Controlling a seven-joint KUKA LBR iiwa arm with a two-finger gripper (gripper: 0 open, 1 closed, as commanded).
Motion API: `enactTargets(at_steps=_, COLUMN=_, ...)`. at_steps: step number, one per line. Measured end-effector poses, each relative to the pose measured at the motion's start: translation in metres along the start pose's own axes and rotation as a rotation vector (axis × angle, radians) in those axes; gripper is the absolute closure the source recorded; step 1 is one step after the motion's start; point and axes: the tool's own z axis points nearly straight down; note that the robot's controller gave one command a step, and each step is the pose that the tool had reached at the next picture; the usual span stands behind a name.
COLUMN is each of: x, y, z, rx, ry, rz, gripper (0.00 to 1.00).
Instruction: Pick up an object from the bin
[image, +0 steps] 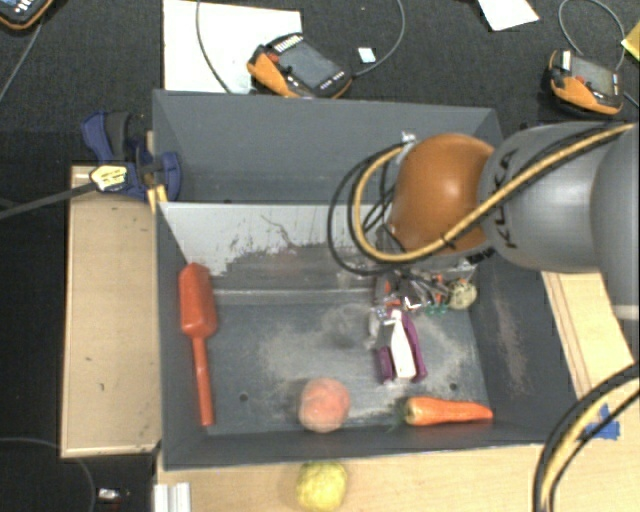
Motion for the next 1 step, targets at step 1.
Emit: enactTargets(at_steps=1, x=0.0006, y=-0.0040, z=-0.0557, rx=0.002, ry=-0.014, rz=-0.046, gripper=0.00)
